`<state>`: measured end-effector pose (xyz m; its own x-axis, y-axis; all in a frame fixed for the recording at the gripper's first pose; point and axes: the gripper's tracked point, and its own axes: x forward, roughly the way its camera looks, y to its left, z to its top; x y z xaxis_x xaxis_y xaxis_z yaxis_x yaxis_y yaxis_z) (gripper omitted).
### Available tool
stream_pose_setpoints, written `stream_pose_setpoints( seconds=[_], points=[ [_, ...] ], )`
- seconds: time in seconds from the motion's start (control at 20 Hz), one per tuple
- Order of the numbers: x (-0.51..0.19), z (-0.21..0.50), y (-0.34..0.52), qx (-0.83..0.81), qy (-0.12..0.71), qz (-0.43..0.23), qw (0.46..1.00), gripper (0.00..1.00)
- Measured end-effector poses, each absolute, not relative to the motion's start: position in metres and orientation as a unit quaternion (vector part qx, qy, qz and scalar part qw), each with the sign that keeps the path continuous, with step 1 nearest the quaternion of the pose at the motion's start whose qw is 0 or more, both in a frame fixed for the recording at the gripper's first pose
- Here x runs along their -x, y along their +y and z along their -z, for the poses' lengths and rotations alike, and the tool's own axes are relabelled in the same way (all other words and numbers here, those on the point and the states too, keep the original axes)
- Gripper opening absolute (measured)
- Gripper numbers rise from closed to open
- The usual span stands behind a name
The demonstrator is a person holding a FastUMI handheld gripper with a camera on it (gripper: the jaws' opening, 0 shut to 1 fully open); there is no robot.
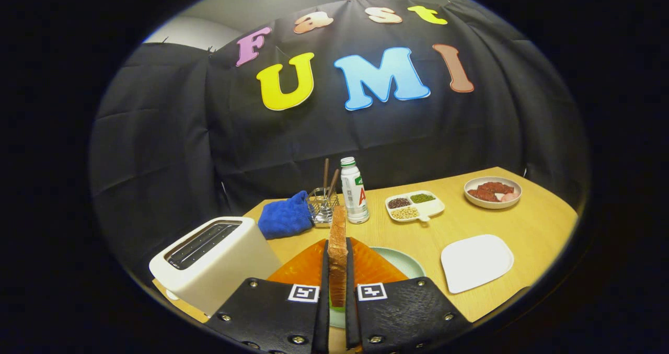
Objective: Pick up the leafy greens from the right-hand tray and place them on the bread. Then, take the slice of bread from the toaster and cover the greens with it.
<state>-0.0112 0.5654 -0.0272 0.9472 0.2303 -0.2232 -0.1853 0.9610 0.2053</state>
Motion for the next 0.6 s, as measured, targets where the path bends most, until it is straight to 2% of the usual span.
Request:
stream_pose_setpoints(
  seconds=[0.6],
  points=[
    [0.005, 0.056, 0.59, -0.136, 0.131, -0.112, 0.975, 0.13]
  ],
)
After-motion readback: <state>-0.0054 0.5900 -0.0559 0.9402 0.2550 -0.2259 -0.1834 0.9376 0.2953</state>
